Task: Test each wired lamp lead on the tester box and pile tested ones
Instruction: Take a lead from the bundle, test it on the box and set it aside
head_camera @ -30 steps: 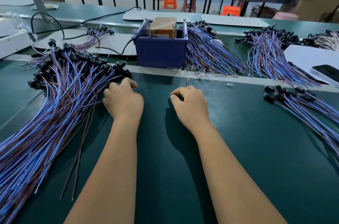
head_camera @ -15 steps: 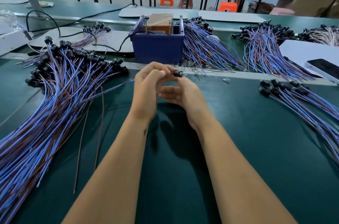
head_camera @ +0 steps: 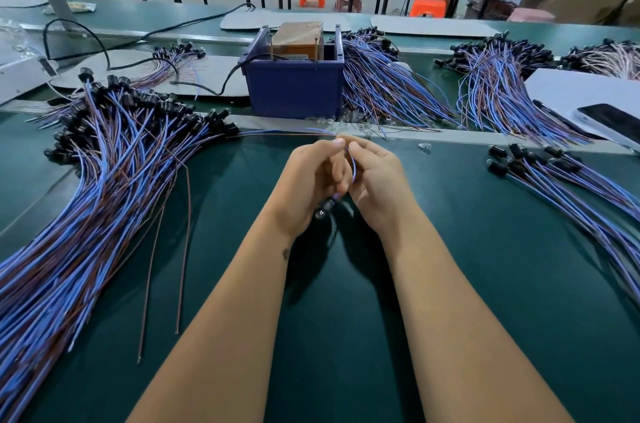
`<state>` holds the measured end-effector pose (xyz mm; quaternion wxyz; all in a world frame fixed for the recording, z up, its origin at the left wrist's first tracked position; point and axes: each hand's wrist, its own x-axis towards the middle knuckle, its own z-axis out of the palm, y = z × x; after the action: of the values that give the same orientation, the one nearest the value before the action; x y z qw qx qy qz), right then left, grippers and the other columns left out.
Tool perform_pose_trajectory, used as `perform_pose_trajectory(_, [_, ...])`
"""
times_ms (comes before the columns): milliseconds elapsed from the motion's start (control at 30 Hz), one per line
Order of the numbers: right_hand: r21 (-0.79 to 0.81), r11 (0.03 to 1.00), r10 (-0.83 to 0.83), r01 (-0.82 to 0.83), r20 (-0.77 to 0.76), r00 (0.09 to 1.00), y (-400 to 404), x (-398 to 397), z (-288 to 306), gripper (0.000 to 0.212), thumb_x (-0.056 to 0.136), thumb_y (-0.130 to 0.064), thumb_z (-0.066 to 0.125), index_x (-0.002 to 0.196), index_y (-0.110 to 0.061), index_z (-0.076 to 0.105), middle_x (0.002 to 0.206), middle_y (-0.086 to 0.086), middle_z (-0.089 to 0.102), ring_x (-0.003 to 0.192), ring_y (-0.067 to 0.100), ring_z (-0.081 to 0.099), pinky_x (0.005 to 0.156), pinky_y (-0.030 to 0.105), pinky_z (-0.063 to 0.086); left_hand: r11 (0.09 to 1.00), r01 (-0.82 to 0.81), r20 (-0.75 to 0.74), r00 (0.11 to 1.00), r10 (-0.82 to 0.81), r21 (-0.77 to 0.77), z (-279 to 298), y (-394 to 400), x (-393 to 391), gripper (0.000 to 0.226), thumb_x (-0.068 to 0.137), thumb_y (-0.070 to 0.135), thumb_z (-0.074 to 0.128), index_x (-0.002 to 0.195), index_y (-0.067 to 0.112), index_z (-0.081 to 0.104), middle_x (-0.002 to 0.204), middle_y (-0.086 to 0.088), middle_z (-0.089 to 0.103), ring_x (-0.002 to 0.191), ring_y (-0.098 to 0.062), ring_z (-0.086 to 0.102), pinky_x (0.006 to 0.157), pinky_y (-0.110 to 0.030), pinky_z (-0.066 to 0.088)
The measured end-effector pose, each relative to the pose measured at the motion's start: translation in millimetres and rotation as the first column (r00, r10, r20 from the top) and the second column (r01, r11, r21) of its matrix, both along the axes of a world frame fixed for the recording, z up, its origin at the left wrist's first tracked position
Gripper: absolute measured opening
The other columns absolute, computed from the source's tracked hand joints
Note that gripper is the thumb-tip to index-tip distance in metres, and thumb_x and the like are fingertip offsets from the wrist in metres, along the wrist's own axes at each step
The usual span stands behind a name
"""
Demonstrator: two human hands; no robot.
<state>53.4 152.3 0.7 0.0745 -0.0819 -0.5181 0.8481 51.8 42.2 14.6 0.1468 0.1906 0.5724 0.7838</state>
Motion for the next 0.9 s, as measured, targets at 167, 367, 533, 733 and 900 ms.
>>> perform_pose_trajectory(167, [0.093, 0.995, -0.019, 0.025, -0.064, 0.998, -1.4, 2.8, 1.8, 0.017, 0.099, -0.002, 0.049, 0.104, -0.011, 0.063, 0.063, -0.001, 0.067, 0.051, 0.008, 0.051, 0.055, 0.019, 0.043, 0.940, -0.329, 0.077, 0.939, 0.336, -0.090, -5.8, 1.2, -12.5, 0.045, 0.095, 0.022, 0.049, 0.050, 0.021, 0.057, 0.053, 0.001, 0.055, 0.047, -0.011, 0.035, 0.042, -0.018, 0.025])
perform_pose_trajectory(367, [0.243, 0.966, 0.097, -0.087, -0.032, 0.995, -4.7, 7.3, 7.4, 0.009, 0.094, -0.001, 0.056, 0.095, -0.010, 0.059, 0.072, 0.006, 0.070, 0.052, 0.012, 0.053, 0.052, 0.020, 0.041, 0.863, -0.487, 0.087, 0.862, 0.500, -0.134, -10.7, -8.2, -22.9, 0.027, 0.097, 0.026, 0.056, 0.076, 0.024, 0.073, 0.070, 0.009, 0.067, 0.051, -0.005, 0.048, 0.056, -0.023, 0.044])
perform_pose_trajectory(533, [0.363, 0.922, 0.158, -0.134, -0.038, 0.987, -7.8, 9.3, 4.9, 0.014, 0.089, 0.006, 0.060, 0.085, -0.007, 0.058, 0.071, 0.005, 0.069, 0.058, 0.005, 0.063, 0.057, 0.016, 0.047, 0.863, -0.493, 0.064, 0.863, 0.502, -0.112, -10.9, -8.3, -23.6, 0.018, 0.093, 0.020, 0.063, 0.079, 0.022, 0.074, 0.071, 0.007, 0.069, 0.063, -0.011, 0.053, 0.072, -0.040, 0.049])
perform_pose_trajectory(733, [0.444, 0.882, 0.182, -0.158, -0.011, 0.983, -9.5, 10.2, 5.4, 0.018, 0.086, 0.004, 0.060, 0.078, -0.011, 0.056, 0.067, 0.004, 0.065, 0.059, 0.011, 0.056, 0.057, 0.022, 0.042, 0.871, -0.479, 0.055, 0.872, 0.486, -0.107, -12.4, -10.2, -25.2, 0.020, 0.089, 0.019, 0.068, 0.070, 0.021, 0.070, 0.065, 0.007, 0.065, 0.055, -0.007, 0.050, 0.059, -0.028, 0.043])
perform_pose_trajectory(900, [0.251, 0.968, 0.027, -0.028, 0.011, 1.000, -13.7, 6.2, 5.4, 0.009, 0.097, -0.015, 0.055, 0.088, -0.014, 0.051, 0.064, 0.001, 0.053, 0.049, 0.012, 0.047, 0.046, 0.022, 0.039, 0.865, -0.438, -0.055, 0.897, 0.439, -0.243, -13.1, -6.7, -19.2, 0.015, 0.083, 0.008, 0.066, 0.069, 0.013, 0.069, 0.059, 0.003, 0.064, 0.053, -0.010, 0.054, 0.052, -0.021, 0.048])
